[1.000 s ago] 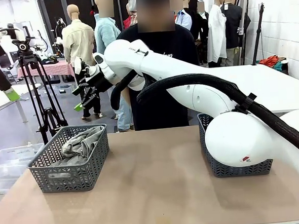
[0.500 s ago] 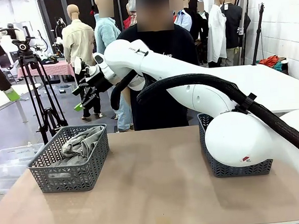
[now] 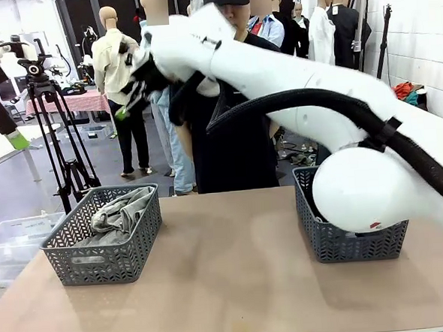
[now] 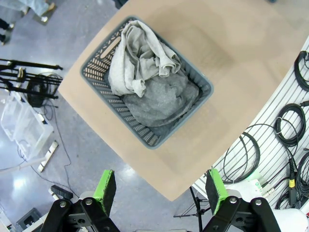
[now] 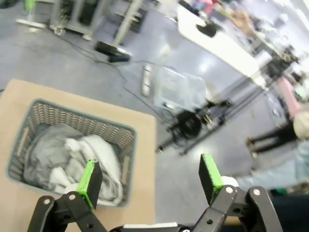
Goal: Sort the tops and bottoms.
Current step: Sort the clothes according to human instructions.
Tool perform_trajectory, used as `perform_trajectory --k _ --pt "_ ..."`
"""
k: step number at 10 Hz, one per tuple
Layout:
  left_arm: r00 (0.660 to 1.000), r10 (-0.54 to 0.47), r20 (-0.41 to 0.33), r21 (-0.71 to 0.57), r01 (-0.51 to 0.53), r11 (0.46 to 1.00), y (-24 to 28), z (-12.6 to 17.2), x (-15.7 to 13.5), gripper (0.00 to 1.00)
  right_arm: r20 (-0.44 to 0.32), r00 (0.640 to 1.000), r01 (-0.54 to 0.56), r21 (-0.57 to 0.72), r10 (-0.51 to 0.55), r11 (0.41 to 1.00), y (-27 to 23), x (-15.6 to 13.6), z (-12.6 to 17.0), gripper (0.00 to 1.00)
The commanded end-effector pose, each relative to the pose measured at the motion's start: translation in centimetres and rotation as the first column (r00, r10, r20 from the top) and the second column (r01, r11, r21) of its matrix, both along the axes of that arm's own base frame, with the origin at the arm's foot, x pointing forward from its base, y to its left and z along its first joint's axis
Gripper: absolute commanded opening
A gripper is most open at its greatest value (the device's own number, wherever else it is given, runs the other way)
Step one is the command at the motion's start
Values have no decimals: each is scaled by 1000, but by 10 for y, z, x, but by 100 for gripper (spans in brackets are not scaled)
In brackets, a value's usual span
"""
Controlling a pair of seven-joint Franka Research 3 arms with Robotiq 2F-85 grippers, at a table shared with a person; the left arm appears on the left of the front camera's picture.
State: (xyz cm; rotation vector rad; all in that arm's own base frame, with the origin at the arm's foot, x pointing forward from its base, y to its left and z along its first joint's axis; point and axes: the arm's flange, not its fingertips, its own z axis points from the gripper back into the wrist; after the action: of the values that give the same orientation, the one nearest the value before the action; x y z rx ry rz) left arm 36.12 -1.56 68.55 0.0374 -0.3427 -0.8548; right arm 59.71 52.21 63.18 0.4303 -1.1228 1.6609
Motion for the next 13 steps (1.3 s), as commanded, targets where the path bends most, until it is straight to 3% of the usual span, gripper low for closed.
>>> perform_trajectory --k 1,3,5,7,10,13 --pt "1000 1 0 -4 -1 1000 1 0 0 97 10 975 224 -97 -224 970 -93 -115 -14 100" --pt "1000 1 0 -4 -1 1000 1 0 0 97 70 915 403 -71 -398 912 -136 -163 13 100" --pt "1000 1 0 -4 -1 1000 1 0 0 97 102 871 483 -3 -480 876 -166 -198 25 100" --pt "1000 1 0 -4 -1 1000 1 0 0 97 120 848 511 66 -515 857 -180 -214 25 100" --pt "1000 1 0 -4 -1 1000 1 0 0 97 110 831 537 100 -546 838 -191 -210 16 100" --pt "1000 1 0 -4 -1 1000 1 0 0 97 49 770 628 116 -636 769 -225 -237 13 100"
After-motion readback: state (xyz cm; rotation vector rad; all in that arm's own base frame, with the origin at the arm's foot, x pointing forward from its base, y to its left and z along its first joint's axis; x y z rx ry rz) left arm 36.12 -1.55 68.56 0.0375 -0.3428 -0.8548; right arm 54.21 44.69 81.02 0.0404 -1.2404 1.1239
